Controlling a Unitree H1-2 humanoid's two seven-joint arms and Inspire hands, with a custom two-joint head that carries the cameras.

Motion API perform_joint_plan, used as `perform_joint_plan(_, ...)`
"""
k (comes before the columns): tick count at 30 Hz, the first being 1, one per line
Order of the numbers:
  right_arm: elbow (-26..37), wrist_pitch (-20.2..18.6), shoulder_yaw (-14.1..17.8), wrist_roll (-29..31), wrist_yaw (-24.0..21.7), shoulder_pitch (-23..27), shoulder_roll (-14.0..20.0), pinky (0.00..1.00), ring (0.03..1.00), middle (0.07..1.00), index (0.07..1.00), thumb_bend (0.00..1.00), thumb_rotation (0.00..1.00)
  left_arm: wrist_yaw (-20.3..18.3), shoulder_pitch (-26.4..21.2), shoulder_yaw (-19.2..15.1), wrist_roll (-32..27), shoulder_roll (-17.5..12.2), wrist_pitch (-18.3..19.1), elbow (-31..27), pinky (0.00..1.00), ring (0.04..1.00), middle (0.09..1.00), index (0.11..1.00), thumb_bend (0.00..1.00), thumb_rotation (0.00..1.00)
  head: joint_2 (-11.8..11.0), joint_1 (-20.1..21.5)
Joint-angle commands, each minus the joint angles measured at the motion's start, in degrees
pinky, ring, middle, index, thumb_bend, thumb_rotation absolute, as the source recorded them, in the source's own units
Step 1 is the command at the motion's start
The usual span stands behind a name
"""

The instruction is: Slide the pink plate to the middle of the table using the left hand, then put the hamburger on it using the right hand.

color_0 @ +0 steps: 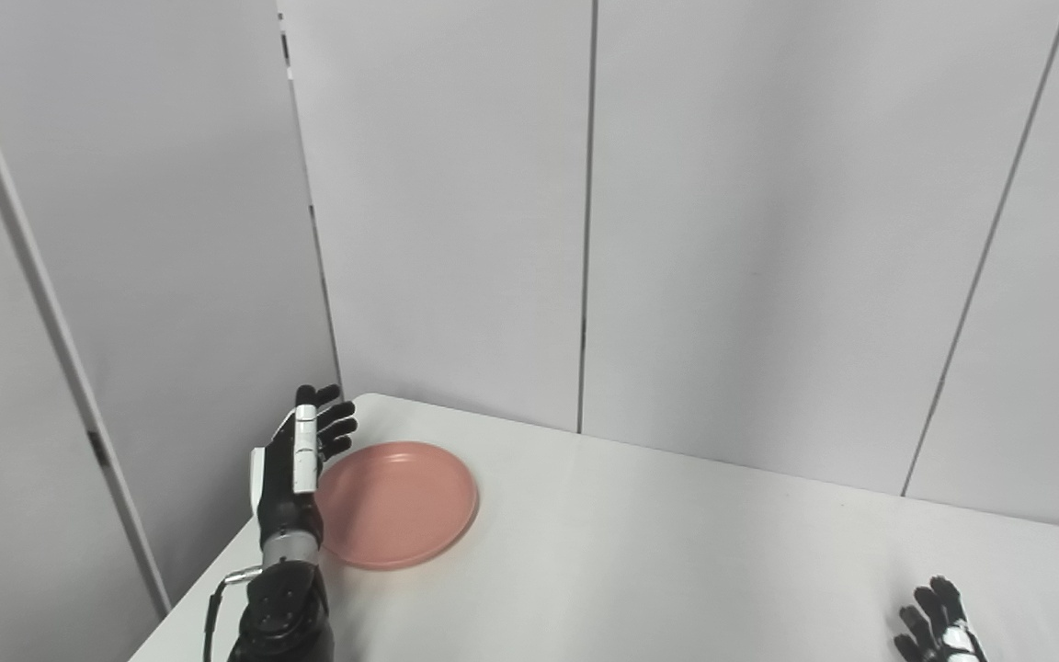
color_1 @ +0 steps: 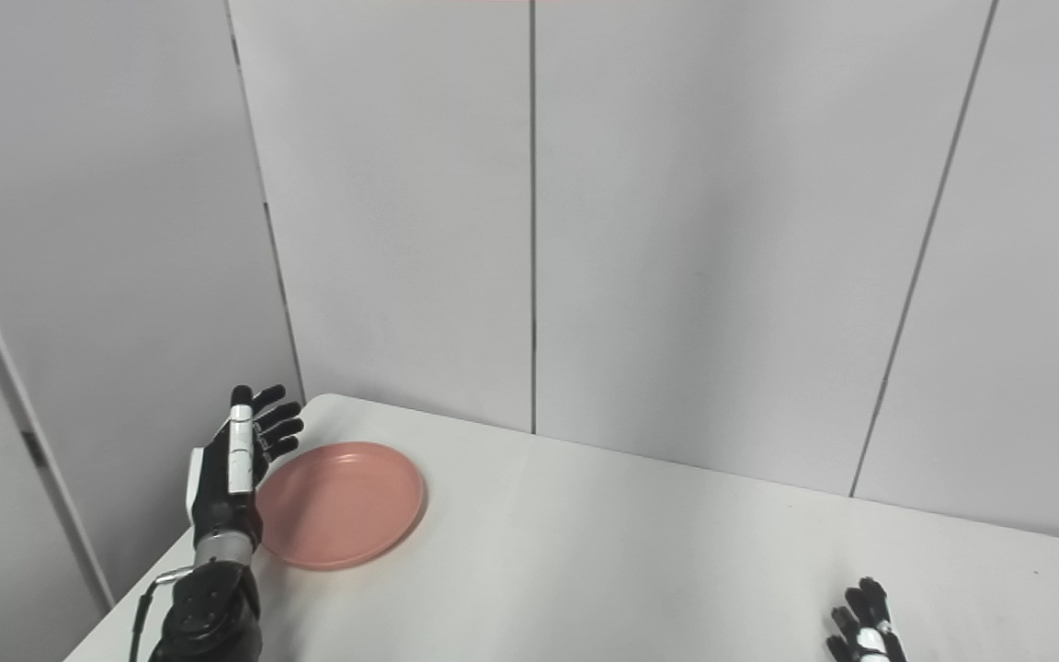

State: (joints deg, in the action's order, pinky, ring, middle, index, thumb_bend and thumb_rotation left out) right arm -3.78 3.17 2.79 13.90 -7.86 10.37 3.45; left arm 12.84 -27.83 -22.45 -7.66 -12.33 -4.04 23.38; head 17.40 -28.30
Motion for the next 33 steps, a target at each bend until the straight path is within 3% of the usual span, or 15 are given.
perform_joint_plan(1, -0.5, 2.1, 0.2, -0.9, 0.2, 0.4, -0.3, 1.00, 1.000, 1.000, 1.000, 0.61, 0.86, -0.6, -3.0, -0.2, -0.7, -2.8, -3.1, 0.9, 0.67, 0.688, 0.683, 0.688, 0.87, 1.00, 0.1, 0.0)
perform_joint_plan(11, 1.0, -1.0, 0.4, 2.0, -1.1, 0.1, 0.0, 1.00, 1.000, 1.000, 1.000, 0.68, 0.81, -1.3, -2.9, 0.1, -1.4, -5.5, -5.8, 7.8, 0.72, 0.737, 0.732, 0.726, 0.88, 1.00, 0.4, 0.0)
perform_joint_plan(16, 0.9, -0.4, 0.1, 1.5, -1.0, 0.1, 0.3, 1.00, 1.000, 1.000, 1.000, 0.67, 0.83, -1.8, -3.7, 0.6, -2.0, -5.5, -8.2, 12.1, 0.75, 0.766, 0.759, 0.754, 0.90, 1.00, 0.5, -0.1)
perform_joint_plan(24, 0.4, 0.8, 0.2, 0.2, -0.4, 0.2, 0.3, 1.00, 1.000, 1.000, 1.000, 0.68, 0.86, -1.4, -4.5, 0.9, -2.5, -4.7, -11.0, 13.3, 0.82, 0.816, 0.787, 0.771, 0.90, 1.00, 0.5, -0.2)
perform_joint_plan(33, 1.3, 0.4, 0.4, 0.5, -0.1, -0.2, 0.0, 1.00, 1.000, 1.000, 1.000, 0.68, 0.84, -1.5, -4.1, 1.8, -3.1, -3.6, -9.9, 13.4, 0.83, 0.834, 0.811, 0.804, 0.92, 1.00, 1.0, 0.2)
